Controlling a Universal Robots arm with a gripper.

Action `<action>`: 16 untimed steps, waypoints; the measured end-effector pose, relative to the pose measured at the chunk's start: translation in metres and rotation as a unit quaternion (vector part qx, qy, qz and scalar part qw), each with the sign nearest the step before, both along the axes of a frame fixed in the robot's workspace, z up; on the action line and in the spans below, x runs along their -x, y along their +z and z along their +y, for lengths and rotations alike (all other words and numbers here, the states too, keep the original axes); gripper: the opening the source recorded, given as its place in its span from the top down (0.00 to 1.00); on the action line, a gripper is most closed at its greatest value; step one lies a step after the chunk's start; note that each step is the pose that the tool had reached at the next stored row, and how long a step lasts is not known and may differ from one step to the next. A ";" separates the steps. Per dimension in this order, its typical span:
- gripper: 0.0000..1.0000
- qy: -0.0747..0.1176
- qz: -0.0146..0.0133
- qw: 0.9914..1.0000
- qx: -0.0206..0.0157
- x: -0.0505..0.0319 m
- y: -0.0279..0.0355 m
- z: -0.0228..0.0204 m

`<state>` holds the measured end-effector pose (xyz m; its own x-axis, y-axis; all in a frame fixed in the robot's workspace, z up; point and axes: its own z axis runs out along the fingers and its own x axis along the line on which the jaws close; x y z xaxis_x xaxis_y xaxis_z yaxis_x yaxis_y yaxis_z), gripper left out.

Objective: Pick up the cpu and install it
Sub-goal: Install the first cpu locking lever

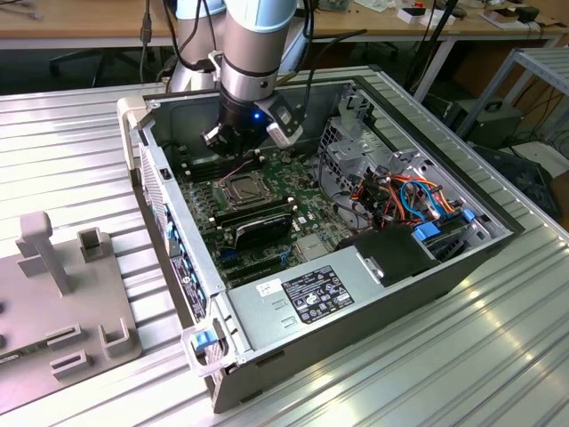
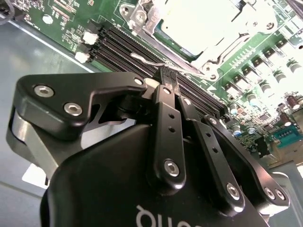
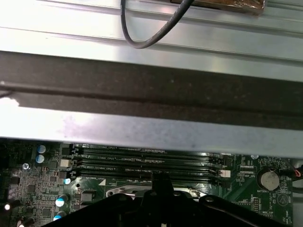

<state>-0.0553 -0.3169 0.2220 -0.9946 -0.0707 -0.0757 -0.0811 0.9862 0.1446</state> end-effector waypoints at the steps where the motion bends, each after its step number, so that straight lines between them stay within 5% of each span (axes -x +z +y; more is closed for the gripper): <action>1: 0.89 0.000 0.000 1.000 0.000 -0.0010 0.0000 0.0000; 16: 0.89 0.000 0.000 1.000 0.000 -0.0069 -0.0002 -0.0004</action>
